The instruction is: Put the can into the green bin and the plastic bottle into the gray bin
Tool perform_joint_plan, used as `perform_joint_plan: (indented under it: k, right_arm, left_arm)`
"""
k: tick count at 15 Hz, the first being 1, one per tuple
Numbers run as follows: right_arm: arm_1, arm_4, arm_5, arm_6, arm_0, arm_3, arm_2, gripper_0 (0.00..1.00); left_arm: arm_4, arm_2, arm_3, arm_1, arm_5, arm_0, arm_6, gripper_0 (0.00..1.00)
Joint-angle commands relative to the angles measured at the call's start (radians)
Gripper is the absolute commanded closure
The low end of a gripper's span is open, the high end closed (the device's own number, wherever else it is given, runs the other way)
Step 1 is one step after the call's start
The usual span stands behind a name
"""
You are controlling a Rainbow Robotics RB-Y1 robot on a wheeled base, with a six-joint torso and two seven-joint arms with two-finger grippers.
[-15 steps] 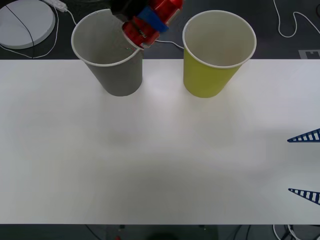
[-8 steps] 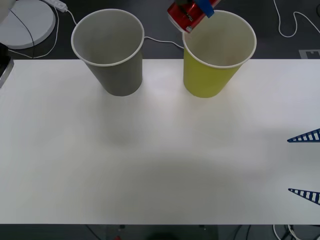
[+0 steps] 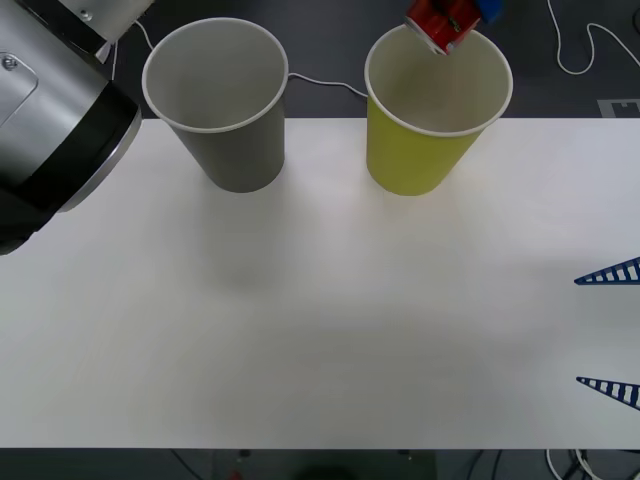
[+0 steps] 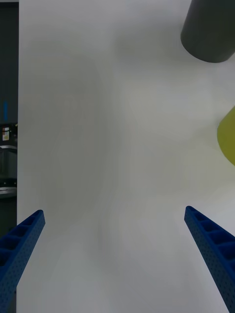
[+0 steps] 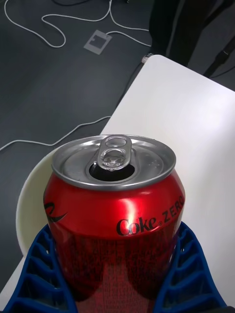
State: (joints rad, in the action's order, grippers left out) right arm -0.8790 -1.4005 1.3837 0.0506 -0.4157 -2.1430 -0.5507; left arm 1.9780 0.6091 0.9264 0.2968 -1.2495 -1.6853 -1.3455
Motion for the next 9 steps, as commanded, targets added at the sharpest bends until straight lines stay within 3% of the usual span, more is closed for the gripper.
perform_joint_plan:
  k: [1, 5, 9]
  right_arm:
    - [0.000, 0.000, 0.000, 0.000, 0.000, 0.000, 0.000, 0.00]
    - [0.000, 0.000, 0.000, 0.000, 0.000, 0.000, 0.000, 0.00]
    - [0.000, 0.000, 0.000, 0.000, 0.000, 0.000, 0.000, 0.00]
  left_arm:
    - [0.012, 0.000, -0.109, -0.059, 0.038, -0.030, 0.000, 1.00]
    - [0.012, 0.000, -0.219, -0.108, 0.127, -0.043, 0.005, 1.00]
    - [0.015, 0.000, -0.228, -0.114, 0.131, -0.045, 0.014, 1.00]
